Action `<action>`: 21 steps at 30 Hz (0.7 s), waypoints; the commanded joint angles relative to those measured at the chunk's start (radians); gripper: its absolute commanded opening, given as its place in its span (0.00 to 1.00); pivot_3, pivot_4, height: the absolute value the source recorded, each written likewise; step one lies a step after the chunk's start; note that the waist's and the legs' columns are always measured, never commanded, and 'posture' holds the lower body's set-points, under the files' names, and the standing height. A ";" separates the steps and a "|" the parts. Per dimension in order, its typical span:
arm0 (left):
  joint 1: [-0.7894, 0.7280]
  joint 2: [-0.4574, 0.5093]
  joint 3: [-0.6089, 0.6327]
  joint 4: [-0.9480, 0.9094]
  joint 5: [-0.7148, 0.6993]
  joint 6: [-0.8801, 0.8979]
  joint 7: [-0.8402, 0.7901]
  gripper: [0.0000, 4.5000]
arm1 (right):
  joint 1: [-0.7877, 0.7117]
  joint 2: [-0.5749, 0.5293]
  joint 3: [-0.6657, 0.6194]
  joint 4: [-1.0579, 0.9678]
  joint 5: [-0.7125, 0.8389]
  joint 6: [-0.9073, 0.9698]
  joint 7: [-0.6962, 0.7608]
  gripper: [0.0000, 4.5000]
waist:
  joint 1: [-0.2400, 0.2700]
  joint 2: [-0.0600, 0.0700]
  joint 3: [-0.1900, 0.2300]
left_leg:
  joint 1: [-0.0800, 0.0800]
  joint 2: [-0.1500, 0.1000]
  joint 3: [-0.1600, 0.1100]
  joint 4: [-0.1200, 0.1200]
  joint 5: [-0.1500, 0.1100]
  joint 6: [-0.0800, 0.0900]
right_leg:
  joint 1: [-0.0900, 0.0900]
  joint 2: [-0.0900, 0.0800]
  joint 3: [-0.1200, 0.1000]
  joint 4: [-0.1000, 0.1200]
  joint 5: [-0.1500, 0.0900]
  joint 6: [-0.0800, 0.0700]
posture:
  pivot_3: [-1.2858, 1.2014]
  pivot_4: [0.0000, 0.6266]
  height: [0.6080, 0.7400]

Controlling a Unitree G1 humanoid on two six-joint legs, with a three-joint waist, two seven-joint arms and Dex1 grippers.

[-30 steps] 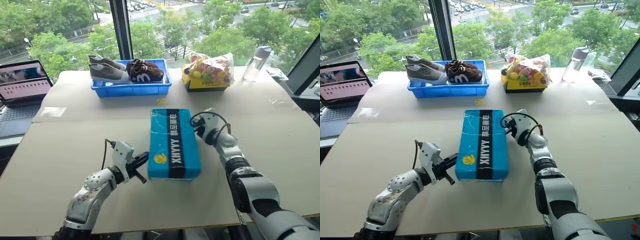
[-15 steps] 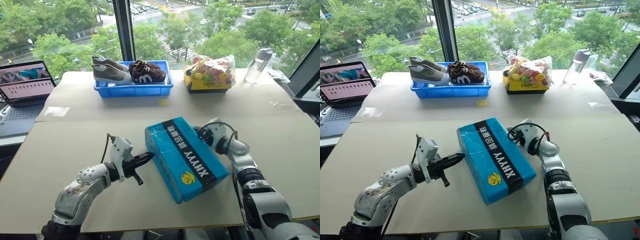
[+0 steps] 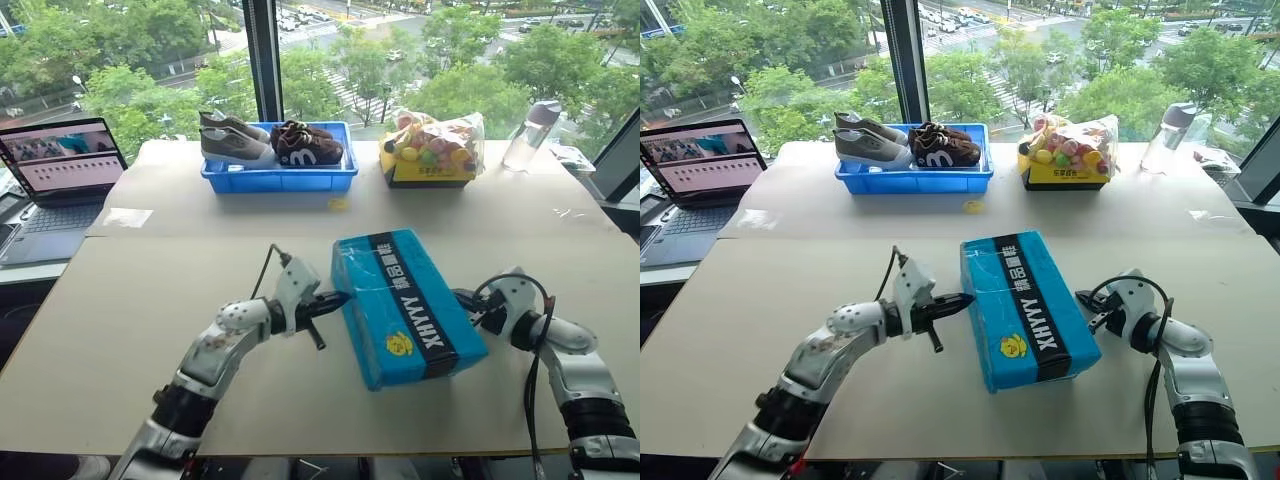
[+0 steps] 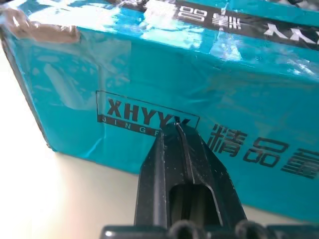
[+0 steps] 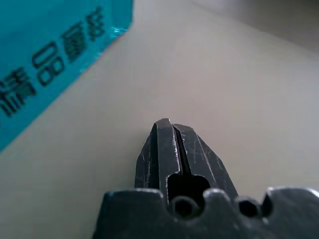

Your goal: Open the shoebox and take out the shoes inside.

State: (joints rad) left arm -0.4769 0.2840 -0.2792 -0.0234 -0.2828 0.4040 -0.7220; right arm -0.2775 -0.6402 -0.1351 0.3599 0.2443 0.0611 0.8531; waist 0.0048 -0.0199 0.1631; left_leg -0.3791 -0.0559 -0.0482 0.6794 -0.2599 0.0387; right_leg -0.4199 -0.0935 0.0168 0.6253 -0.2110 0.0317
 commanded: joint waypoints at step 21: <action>-0.015 0.474 0.325 -0.209 -0.297 0.224 -0.377 0.36 | -0.033 -0.131 0.028 -0.040 0.032 0.121 0.198 0.00 | -0.017 0.000 0.001 | -0.001 0.001 0.000 0.000 0.000 0.000 | -0.003 0.001 -0.001 0.002 0.000 0.000 | 0.52 0.24 0.97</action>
State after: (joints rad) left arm -0.4590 0.7234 -0.0124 -0.1689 -0.4883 0.5545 -1.0564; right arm -0.3007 -0.7519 -0.1124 0.3753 0.2314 0.1221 0.9930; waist -0.0125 -0.0195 0.1640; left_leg -0.3806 -0.0547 -0.0487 0.6798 -0.2601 0.0393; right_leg -0.4227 -0.0926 0.0156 0.6270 -0.2113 0.0321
